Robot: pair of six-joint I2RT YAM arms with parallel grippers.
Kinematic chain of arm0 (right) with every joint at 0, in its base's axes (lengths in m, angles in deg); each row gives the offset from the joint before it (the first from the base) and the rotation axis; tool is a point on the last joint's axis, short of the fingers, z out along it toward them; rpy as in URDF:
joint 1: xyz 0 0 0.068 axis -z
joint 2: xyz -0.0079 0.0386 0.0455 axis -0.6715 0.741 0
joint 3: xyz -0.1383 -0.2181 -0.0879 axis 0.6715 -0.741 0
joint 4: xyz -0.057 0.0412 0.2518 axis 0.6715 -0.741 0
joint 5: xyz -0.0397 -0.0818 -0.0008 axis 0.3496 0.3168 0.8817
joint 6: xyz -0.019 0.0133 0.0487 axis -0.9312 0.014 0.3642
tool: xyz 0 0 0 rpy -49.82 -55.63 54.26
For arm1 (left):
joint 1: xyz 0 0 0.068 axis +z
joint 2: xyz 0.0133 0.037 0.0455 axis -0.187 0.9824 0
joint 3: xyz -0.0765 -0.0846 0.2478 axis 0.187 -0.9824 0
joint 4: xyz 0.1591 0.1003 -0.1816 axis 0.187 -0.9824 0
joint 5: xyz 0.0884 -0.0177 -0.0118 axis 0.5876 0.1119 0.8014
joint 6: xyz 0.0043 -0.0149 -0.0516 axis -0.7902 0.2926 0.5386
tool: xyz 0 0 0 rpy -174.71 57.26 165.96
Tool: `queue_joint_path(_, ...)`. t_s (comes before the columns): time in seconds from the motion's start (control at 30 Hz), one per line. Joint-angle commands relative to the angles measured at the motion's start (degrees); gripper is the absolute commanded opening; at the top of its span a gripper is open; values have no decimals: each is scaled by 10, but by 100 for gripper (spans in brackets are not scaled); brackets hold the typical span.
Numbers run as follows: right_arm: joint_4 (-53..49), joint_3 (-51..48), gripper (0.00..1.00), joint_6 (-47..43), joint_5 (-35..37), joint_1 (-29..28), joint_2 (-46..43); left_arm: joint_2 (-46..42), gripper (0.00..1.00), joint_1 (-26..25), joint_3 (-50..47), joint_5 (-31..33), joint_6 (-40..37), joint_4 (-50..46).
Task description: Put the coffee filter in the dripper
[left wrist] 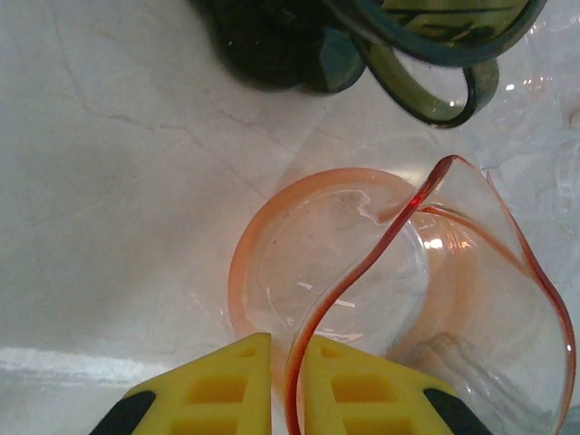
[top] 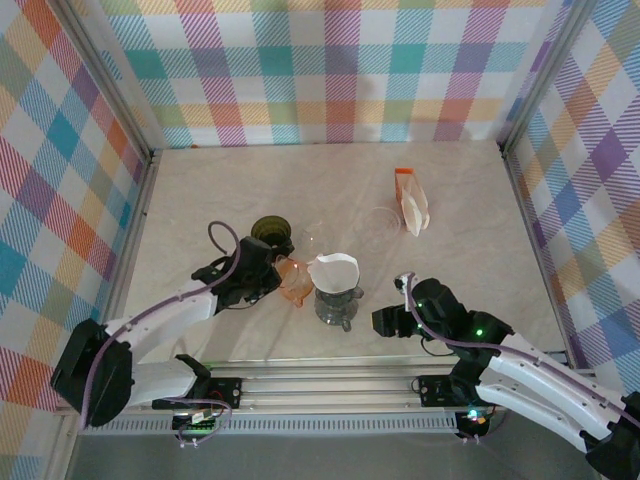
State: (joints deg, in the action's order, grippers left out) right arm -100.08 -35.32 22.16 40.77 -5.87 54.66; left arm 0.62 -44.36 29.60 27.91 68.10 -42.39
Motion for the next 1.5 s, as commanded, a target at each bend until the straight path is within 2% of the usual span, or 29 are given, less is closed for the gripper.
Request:
queue_joint_path(0.0, -9, -5, 67, 8, 9, 2, -13, 30, 14, 6, 41, 8, -22, 13)
queue_joint_path(0.2, -18, -7, 67, 9, 11, 2, -22, 94, 18, 7, 92, -3, -37, 12)
queue_joint_path(0.37, -22, -11, 67, 11, 11, 2, -34, 109, 26, 7, 100, -14, -31, 25)
queue_joint_path(0.57, -19, -19, 67, 9, 8, 2, -39, 116, 28, 7, 101, -33, -21, 48)
queue_joint_path(0.77, -12, -26, 68, 8, 5, 2, -52, 83, 32, 7, 96, -26, -9, 41)
queue_joint_path(1.0, 27, -28, 67, 14, 10, 6, -28, -8, 39, 7, 83, 3, -6, -4)
queue_joint_path(1.1, 58, -25, 65, 14, -1, 33, 20, -56, 43, 7, 67, 13, -2, -19)
queue_joint_path(1.3, 152, -27, 59, 8, -106, 146, 108, -155, 49, 7, 31, 13, -4, -56)
queue_joint_path(1.47, 205, -6, 56, -8, -169, 198, 207, -224, 50, 7, 1, 8, -8, -90)
